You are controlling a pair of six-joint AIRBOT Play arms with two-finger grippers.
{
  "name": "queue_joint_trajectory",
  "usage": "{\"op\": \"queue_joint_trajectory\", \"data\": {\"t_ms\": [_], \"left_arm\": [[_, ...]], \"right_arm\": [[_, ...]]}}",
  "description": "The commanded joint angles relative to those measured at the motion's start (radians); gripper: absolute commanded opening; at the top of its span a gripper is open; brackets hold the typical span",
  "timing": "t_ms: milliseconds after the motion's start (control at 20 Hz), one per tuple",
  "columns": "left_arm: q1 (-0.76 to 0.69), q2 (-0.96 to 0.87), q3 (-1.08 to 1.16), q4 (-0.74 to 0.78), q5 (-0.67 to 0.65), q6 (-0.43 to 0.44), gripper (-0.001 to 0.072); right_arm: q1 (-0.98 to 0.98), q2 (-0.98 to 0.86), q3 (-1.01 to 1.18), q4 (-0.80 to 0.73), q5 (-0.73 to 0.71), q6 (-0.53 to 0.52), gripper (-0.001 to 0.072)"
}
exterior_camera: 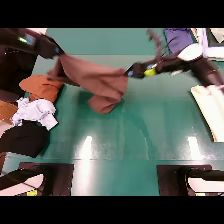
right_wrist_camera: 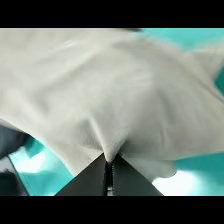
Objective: Fold the shirts.
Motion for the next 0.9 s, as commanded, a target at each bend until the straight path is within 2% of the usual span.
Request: {"op": "queue_joint_trajectory", "data": {"t_ms": [0, 150, 350, 650, 850], "left_arm": [[0.001, 0.172, 0.074, -0.103, 0.000, 0.001, 0.0027], [0.001, 0.278, 0.082, -0.198, 0.005, 0.002, 0.0027], [0.001, 0.276, 0.050, -0.216, 0.003, 0.010, 0.0027], [0.001, 0.110, -0.289, -0.216, 0.005, 0.011, 0.0028], [0.001, -0.085, -0.499, -0.216, 0.126, 0.046, 0.0029]], "right_arm": [[-0.037, 0.174, 0.161, -0.266, 0.168, 0.103, 0.0015], [-0.029, 0.272, 0.263, -0.375, 0.256, 0.151, 0.0015], [-0.029, 0.285, 0.304, -0.378, 0.336, 0.214, 0.0015], [-0.029, 0.049, 0.303, -0.378, 0.483, 0.242, 0.0016], [-0.029, -0.150, 0.303, -0.379, 0.415, 0.241, 0.0015]]}}
